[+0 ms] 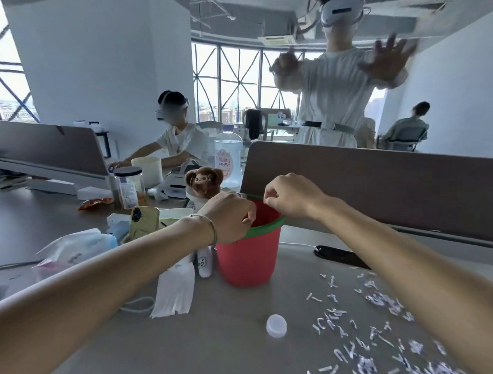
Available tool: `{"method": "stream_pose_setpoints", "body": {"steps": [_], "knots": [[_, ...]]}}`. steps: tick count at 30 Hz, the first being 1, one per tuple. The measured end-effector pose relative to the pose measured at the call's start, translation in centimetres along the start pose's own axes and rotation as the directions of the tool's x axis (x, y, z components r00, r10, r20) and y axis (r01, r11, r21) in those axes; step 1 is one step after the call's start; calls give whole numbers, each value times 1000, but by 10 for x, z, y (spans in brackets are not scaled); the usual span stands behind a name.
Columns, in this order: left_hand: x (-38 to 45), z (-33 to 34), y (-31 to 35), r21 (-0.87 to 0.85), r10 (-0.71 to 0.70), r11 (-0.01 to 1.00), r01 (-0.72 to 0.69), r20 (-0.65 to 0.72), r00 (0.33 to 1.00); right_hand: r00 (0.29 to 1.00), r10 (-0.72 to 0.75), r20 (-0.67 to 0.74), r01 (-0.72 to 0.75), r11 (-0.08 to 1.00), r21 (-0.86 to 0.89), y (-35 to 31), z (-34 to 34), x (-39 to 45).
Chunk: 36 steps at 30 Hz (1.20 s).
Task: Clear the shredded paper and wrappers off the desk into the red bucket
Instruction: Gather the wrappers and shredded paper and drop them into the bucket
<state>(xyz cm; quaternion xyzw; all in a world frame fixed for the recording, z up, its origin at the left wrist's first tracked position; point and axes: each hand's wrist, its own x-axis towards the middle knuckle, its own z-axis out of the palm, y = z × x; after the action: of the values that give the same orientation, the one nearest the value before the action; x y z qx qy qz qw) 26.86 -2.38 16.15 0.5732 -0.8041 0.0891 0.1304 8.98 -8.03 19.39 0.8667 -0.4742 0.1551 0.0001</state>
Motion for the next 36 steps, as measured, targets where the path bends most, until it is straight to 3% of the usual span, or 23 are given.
{"method": "stream_pose_setpoints", "body": {"steps": [5,10,17,26,31,36], "knots": [[-7,7,52,24,119,993,-117,-109,987,994,16,-108,-21,998,-51,17,-24,-64],[-17,23,118,-84,181,978,-192,-124,976,985,97,-142,-106,993,-60,48,-24,-133],[-41,73,214,-214,281,939,-268,31,959,957,270,-105,-272,962,-15,103,-1,-235],[-52,153,291,-285,387,910,-300,329,861,907,420,14,-420,906,52,154,20,-344],[-44,184,325,-435,401,858,-273,237,885,865,498,59,-501,863,59,173,27,-390],[-40,194,364,-402,519,804,-439,112,848,820,572,10,-572,820,31,183,23,-425]]}}
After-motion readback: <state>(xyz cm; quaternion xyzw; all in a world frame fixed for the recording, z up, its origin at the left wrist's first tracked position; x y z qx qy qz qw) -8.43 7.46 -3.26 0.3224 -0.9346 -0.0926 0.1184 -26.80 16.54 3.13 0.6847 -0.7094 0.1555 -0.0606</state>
